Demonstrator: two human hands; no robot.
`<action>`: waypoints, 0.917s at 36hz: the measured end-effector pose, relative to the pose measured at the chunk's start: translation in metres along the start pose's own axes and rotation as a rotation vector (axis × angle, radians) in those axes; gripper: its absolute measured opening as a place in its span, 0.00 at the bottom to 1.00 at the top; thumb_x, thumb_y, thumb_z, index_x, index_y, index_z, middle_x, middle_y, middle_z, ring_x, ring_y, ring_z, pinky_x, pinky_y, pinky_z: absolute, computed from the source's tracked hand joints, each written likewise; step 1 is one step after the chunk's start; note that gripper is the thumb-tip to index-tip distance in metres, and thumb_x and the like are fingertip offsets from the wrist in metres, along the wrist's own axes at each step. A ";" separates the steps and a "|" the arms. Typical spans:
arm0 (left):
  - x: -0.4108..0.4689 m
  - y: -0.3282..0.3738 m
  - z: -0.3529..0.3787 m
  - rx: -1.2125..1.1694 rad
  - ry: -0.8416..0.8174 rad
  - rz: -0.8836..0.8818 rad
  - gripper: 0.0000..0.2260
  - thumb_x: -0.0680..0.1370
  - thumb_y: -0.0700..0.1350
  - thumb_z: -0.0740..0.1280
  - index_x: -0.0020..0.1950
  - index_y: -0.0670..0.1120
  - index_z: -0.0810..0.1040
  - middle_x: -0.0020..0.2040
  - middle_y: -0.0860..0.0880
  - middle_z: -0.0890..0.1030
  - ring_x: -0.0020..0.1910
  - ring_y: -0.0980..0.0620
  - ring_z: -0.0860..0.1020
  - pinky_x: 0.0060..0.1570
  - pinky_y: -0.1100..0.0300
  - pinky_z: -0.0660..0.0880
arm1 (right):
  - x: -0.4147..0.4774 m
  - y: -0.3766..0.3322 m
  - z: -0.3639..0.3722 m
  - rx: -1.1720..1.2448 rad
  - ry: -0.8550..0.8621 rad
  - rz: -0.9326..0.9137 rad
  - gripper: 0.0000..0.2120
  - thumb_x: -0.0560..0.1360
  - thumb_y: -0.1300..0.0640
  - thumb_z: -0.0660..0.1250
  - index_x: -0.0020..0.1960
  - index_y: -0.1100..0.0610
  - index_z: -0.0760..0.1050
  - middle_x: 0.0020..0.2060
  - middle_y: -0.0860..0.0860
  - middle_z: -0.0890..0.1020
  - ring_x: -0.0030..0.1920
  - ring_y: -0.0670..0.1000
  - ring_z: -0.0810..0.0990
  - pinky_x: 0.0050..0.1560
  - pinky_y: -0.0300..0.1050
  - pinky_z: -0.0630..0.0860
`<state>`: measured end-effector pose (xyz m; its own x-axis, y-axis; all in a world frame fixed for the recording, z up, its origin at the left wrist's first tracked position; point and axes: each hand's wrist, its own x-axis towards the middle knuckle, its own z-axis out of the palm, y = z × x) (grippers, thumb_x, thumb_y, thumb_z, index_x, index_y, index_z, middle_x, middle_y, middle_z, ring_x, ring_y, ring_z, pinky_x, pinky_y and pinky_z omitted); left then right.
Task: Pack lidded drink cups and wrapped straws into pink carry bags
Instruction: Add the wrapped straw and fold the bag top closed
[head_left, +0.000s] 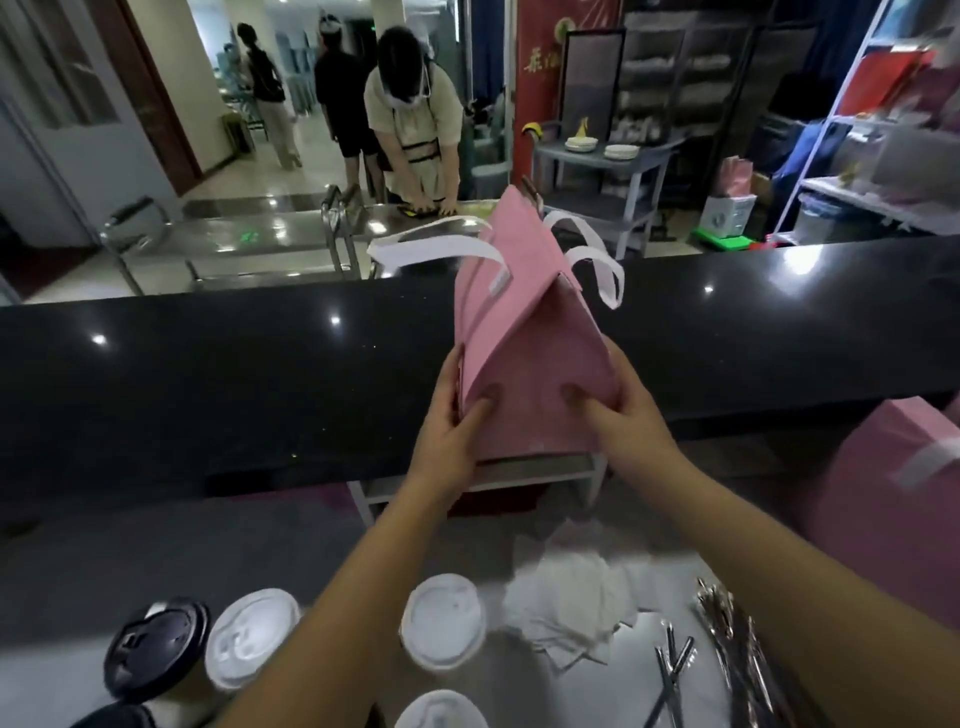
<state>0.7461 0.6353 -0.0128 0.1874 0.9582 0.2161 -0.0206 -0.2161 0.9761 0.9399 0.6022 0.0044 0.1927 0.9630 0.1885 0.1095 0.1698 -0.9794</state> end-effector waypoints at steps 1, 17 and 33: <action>0.007 0.001 0.000 0.022 0.002 -0.017 0.29 0.79 0.56 0.67 0.77 0.63 0.59 0.72 0.54 0.71 0.66 0.55 0.74 0.62 0.54 0.76 | 0.008 0.001 -0.001 -0.012 -0.011 -0.001 0.29 0.77 0.60 0.70 0.73 0.42 0.67 0.59 0.46 0.82 0.58 0.46 0.82 0.59 0.49 0.79; 0.047 0.012 0.000 0.182 0.035 -0.174 0.29 0.78 0.59 0.68 0.77 0.58 0.63 0.65 0.50 0.79 0.61 0.52 0.80 0.61 0.52 0.78 | 0.058 -0.007 -0.006 -0.149 -0.110 0.030 0.31 0.78 0.54 0.67 0.77 0.43 0.59 0.61 0.47 0.79 0.56 0.45 0.79 0.52 0.37 0.74; -0.136 0.064 0.009 0.612 0.099 -0.228 0.24 0.77 0.54 0.70 0.72 0.61 0.69 0.70 0.60 0.69 0.66 0.67 0.68 0.67 0.61 0.64 | -0.076 -0.018 -0.060 -0.362 -0.312 0.006 0.19 0.76 0.50 0.70 0.66 0.46 0.75 0.66 0.42 0.72 0.66 0.43 0.71 0.64 0.44 0.68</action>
<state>0.7286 0.4891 0.0205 0.0296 0.9990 0.0349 0.5762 -0.0456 0.8160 0.9822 0.5133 0.0121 -0.1019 0.9900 0.0979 0.4526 0.1338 -0.8816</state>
